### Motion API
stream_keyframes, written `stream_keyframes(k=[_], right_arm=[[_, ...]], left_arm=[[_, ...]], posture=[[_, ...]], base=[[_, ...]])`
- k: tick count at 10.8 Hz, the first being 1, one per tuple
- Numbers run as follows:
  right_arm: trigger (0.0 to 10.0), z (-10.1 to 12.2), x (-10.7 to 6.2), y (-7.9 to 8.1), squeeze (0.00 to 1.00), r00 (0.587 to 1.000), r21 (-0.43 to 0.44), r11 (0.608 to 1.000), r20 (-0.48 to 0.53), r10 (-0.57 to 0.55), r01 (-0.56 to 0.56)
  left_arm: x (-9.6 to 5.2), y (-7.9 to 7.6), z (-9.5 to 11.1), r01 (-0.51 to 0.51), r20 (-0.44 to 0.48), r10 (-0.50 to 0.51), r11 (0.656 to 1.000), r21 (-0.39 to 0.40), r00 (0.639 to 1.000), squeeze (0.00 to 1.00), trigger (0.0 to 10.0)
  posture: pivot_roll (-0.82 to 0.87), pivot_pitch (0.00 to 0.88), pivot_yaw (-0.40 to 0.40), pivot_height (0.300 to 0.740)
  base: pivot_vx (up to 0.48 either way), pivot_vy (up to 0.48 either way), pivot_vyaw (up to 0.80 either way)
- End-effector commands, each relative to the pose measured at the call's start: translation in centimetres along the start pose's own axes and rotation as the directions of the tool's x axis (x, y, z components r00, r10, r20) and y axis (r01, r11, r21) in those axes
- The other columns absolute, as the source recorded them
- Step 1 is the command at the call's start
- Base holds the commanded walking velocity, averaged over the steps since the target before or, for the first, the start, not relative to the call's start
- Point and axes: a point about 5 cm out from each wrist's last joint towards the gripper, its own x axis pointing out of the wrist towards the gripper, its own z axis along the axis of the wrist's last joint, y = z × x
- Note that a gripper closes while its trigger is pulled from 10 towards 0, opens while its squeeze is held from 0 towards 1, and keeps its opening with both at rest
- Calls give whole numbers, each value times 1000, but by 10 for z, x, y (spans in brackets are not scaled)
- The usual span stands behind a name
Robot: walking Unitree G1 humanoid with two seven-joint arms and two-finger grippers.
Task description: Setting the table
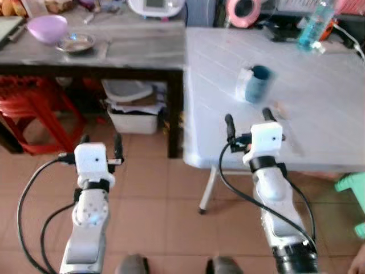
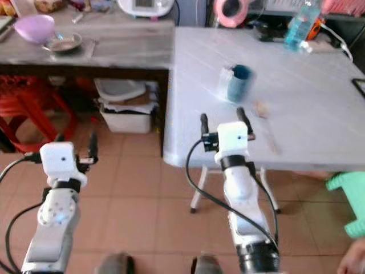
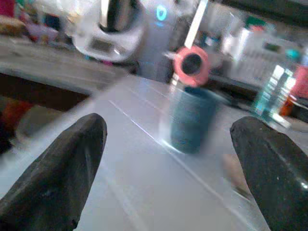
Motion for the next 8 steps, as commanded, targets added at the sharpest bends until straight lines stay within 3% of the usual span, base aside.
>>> stream_keyframes(k=[1, 3, 8], right_arm=[[10000, 3, 1, -5, 0, 1000, 4, 1000, 5, -19, 19], [10000, 2, 1, -7, 0, 1000, 8, 1000, 0, -25, 25], [10000, 3, 1, -5, 0, 1000, 7, 1000, -7, -7, 7]], left_arm=[[1, -2, 3, 16, 9, -16, 1000, 2, 1000, 0, 10000], [2, -3, 3, 21, 6, -21, 1000, 7, 1000, 0, 10000], [3, -6, 7, 67, 39, -67, 998, -11, 997, 0, 10000]], posture=[[4, 130, -5, 740], [1, 126, -7, 740], [-1, 126, -9, 740]], base=[[0, -469, 0], [0, -469, 0], [0, 0, 0]])
